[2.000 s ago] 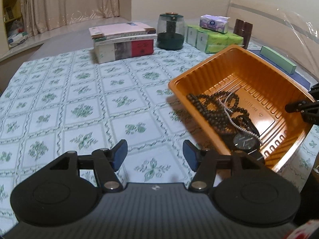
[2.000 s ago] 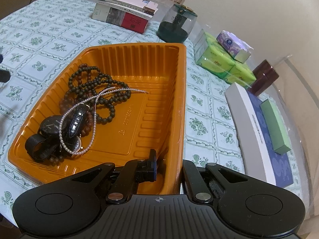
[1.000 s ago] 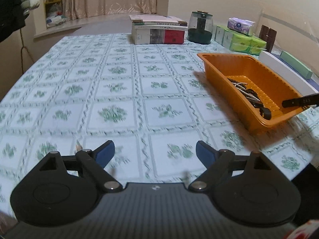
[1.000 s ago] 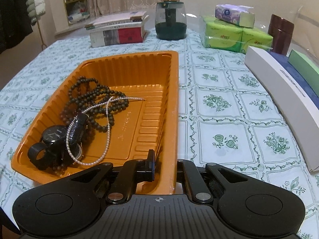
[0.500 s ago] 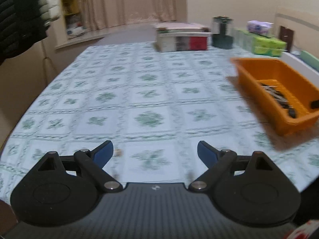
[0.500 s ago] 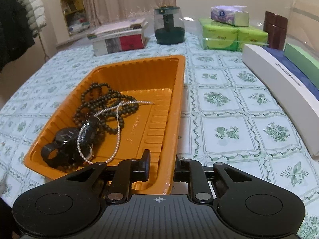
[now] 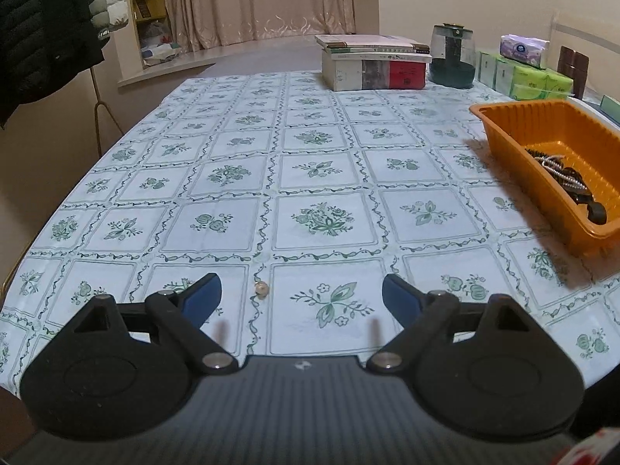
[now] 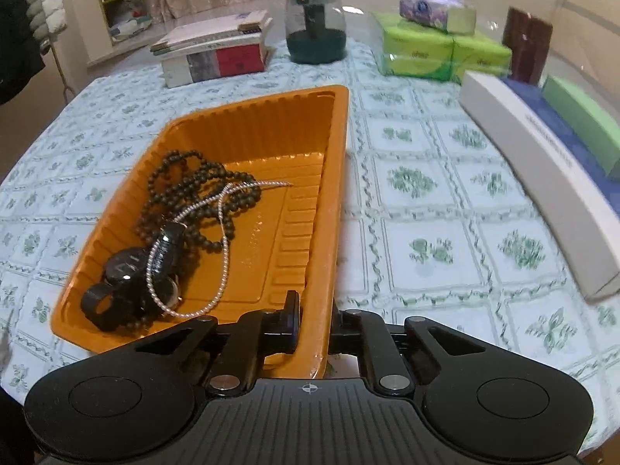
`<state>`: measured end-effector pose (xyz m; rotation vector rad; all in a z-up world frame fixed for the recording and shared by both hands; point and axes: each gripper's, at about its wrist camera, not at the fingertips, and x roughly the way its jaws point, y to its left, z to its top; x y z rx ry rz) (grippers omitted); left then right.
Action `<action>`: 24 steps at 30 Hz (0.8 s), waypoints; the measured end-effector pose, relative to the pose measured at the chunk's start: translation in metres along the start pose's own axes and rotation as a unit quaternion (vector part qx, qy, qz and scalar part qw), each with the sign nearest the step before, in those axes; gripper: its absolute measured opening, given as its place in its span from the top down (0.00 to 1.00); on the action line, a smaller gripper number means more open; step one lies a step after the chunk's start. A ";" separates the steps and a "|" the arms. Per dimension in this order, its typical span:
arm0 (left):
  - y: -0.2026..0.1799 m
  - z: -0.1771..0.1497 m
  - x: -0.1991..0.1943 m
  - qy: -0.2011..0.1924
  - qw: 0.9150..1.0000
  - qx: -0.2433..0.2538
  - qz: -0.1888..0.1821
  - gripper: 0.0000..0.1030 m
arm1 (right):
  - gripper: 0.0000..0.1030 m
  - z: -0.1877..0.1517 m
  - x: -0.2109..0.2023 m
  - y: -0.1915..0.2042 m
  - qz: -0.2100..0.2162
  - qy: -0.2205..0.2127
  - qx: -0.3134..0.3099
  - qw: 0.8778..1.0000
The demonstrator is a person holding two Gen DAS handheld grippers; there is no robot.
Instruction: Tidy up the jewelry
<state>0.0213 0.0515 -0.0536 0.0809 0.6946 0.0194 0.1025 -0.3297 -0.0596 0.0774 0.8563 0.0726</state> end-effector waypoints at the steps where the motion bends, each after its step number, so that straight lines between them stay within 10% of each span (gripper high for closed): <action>1: 0.001 -0.001 0.000 0.001 1.000 0.000 0.000 0.17 | 0.90 0.004 -0.004 0.005 -0.006 -0.002 -0.010 1.000; 18: 0.025 -0.004 0.031 0.023 1.000 -0.009 -0.007 0.72 | 0.90 0.036 -0.025 0.082 -0.099 -0.016 -0.154 0.983; 20: 0.025 -0.002 0.032 0.022 1.000 -0.006 -0.005 0.93 | 0.90 0.038 -0.024 0.083 -0.101 -0.015 -0.156 0.982; 24: 0.022 0.003 0.029 0.024 1.000 -0.007 -0.016 0.94 | 0.90 0.038 -0.024 0.085 -0.104 -0.014 -0.160 0.982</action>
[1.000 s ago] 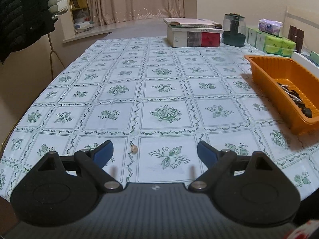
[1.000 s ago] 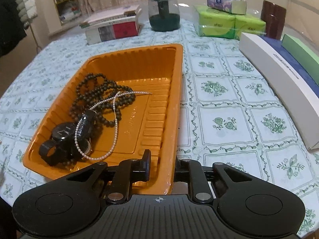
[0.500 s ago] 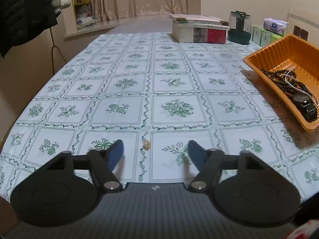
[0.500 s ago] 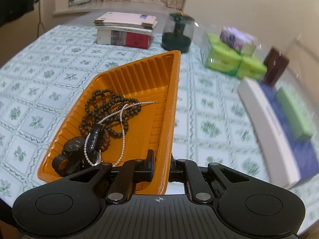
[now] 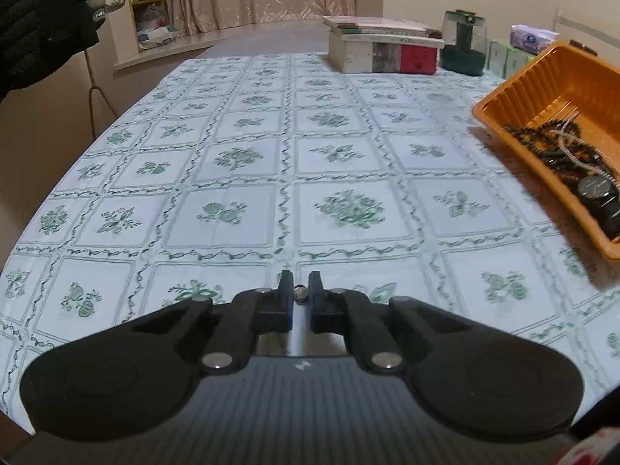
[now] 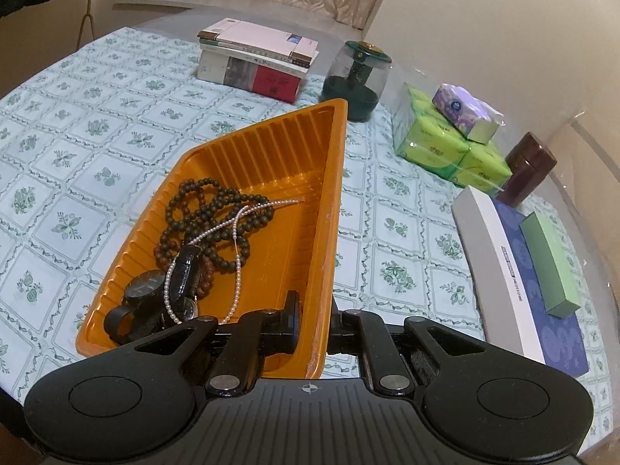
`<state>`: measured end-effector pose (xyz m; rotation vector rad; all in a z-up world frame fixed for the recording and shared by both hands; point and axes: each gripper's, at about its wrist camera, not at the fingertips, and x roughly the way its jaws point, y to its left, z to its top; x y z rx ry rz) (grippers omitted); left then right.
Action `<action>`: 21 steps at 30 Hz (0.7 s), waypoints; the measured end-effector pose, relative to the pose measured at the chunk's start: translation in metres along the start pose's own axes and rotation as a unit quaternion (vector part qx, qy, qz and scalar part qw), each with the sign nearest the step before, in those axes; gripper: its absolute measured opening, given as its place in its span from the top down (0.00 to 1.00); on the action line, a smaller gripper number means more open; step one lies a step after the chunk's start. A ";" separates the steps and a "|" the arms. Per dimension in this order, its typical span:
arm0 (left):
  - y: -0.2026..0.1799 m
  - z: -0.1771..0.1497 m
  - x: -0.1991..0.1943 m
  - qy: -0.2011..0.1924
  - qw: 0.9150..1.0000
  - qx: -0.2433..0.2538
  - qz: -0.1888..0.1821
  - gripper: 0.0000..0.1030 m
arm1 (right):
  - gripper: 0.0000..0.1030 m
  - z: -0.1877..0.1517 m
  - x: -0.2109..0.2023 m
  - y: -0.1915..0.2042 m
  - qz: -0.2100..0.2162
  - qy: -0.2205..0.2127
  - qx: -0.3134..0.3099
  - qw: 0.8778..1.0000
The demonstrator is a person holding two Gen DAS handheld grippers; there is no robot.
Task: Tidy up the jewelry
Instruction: 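Grasp the small round bead from the table with the left tool, then carry the small bead into the tray and open the left tool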
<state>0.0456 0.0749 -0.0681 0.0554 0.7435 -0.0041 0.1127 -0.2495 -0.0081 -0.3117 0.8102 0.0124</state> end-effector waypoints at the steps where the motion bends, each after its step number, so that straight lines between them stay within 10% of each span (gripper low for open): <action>1: -0.003 0.002 -0.003 -0.002 1.000 -0.001 -0.008 0.94 | 0.90 0.000 0.000 0.000 -0.001 0.000 -0.001 1.000; 13: -0.122 0.060 -0.026 -0.055 0.976 0.048 -0.205 0.94 | 0.90 -0.007 0.005 -0.011 0.017 0.000 0.023 1.000; 21: -0.190 0.082 -0.019 -0.064 0.958 0.108 -0.259 0.94 | 0.92 -0.025 0.017 -0.034 0.049 -0.003 0.072 0.996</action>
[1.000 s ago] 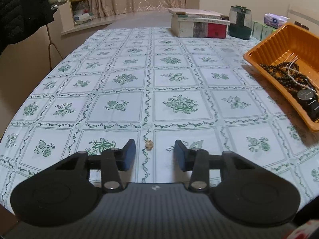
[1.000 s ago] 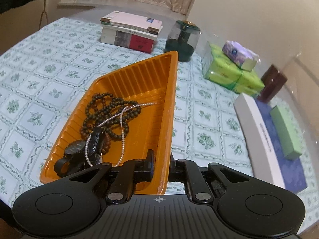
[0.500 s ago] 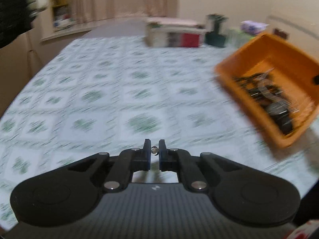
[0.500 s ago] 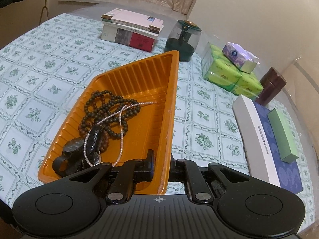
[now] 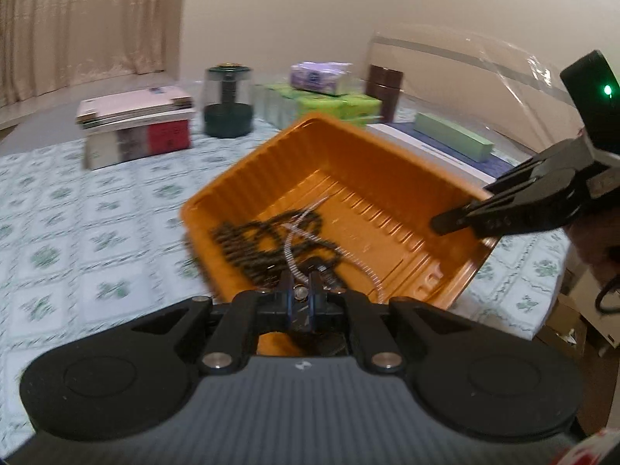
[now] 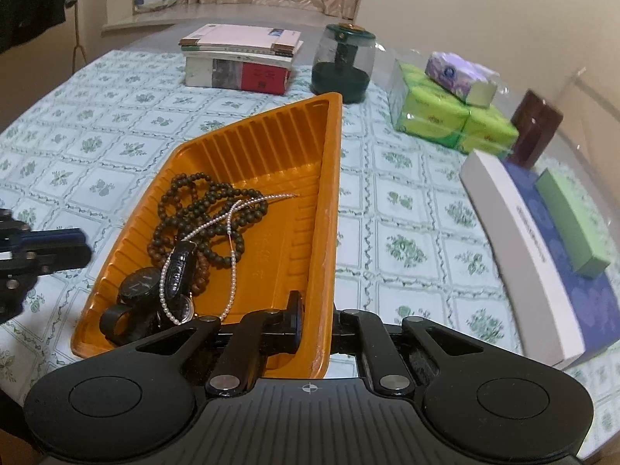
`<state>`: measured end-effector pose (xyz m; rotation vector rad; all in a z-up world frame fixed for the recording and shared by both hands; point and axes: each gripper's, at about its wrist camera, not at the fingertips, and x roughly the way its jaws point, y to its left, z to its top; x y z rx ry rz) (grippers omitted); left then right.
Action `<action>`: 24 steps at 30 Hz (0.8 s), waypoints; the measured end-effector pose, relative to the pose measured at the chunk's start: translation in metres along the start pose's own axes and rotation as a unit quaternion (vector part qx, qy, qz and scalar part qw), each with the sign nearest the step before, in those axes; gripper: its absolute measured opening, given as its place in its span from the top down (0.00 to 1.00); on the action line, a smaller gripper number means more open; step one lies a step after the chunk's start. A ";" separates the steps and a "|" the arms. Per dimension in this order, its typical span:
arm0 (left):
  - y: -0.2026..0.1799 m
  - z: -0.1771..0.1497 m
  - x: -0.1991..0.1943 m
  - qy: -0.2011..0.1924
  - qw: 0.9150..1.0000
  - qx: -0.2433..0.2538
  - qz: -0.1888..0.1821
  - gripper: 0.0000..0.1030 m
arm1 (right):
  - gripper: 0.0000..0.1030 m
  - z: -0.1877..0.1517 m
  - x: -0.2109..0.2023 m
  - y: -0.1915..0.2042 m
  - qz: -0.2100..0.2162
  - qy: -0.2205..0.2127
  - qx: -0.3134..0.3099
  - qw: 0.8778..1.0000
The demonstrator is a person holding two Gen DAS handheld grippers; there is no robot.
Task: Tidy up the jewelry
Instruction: 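Carry the small bead into the tray and open the left tool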
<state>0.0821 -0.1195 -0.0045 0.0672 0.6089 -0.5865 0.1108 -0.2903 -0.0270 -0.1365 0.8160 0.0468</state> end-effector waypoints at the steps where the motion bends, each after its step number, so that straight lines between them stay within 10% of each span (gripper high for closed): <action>1: -0.004 0.002 0.006 0.003 1.000 0.005 -0.004 0.94 | 0.92 -0.002 0.002 -0.004 0.005 0.000 0.007 1.000; 10: -0.028 0.014 0.041 0.023 0.999 0.036 -0.027 0.94 | 0.95 -0.026 0.018 -0.040 0.057 0.008 0.095 0.994; 13: -0.033 0.014 0.048 0.032 0.998 0.050 -0.029 0.71 | 0.95 -0.032 0.023 -0.048 0.073 0.011 0.124 0.990; 24: -0.008 0.006 0.015 0.011 0.999 0.031 0.019 0.62 | 0.95 -0.048 0.038 -0.063 0.115 0.008 0.187 0.976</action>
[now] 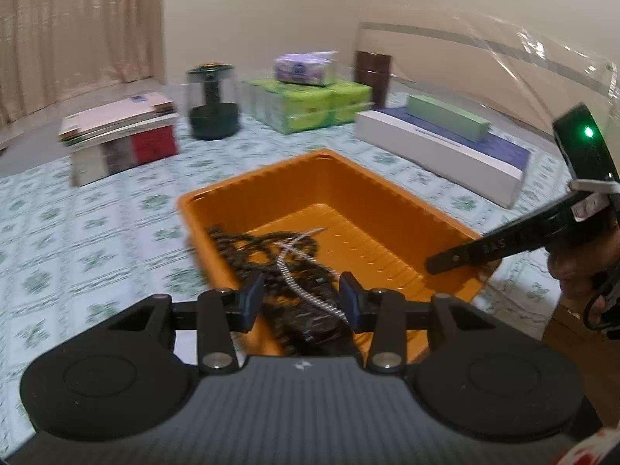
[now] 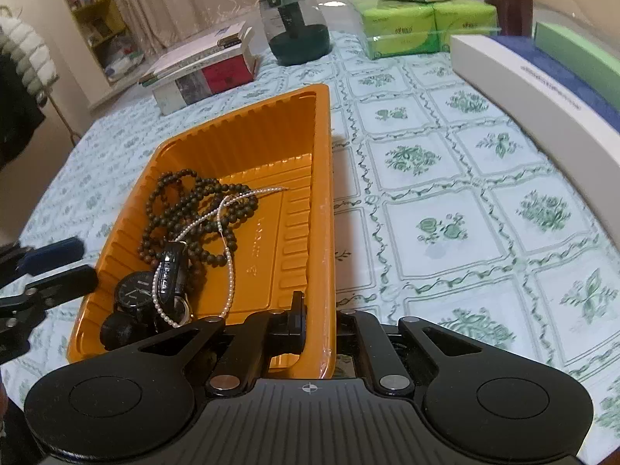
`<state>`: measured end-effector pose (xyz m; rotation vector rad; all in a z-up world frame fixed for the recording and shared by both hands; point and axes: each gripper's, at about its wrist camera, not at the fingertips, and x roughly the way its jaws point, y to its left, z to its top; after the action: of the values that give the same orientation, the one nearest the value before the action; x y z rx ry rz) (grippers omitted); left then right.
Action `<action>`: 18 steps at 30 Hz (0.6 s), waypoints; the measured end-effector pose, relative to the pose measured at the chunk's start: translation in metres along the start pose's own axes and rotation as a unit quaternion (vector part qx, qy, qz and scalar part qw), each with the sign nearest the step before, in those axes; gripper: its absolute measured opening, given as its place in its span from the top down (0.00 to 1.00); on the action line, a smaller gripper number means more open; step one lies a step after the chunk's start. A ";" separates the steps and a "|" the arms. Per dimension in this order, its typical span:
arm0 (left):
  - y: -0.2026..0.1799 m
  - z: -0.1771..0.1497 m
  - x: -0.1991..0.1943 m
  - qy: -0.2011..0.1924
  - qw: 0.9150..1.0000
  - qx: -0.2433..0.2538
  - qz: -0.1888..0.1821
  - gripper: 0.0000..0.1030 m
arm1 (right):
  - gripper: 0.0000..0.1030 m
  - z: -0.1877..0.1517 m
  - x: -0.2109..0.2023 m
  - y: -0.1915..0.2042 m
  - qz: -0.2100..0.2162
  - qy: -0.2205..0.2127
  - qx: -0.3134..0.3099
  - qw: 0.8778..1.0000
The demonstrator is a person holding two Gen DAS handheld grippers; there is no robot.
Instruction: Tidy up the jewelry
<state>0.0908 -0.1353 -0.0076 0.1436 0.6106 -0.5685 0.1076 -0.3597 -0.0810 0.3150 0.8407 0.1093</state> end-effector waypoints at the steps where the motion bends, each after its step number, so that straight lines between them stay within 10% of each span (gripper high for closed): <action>1: 0.005 -0.002 -0.003 -0.001 1.000 -0.007 0.008 0.62 | 0.95 -0.001 0.001 0.000 0.002 -0.002 0.002 1.000; 11: 0.052 -0.022 -0.034 -0.002 0.995 -0.070 0.073 0.57 | 0.94 -0.006 0.012 0.006 0.019 -0.016 0.004 1.000; 13: 0.057 -0.026 -0.038 0.000 0.994 -0.075 0.084 0.55 | 0.76 -0.007 0.011 0.005 0.021 -0.027 0.011 0.999; 15: 0.060 -0.030 -0.040 0.002 0.993 -0.080 0.092 0.52 | 0.24 -0.008 0.008 0.004 0.021 -0.042 0.018 0.999; 18: 0.065 -0.036 -0.046 0.004 0.990 -0.091 0.104 0.42 | 0.23 -0.007 0.001 0.003 0.027 -0.063 0.032 0.997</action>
<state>0.0768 -0.0493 -0.0127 0.0378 0.6434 -0.3085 0.1032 -0.3553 -0.0847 0.4010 0.7109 0.1122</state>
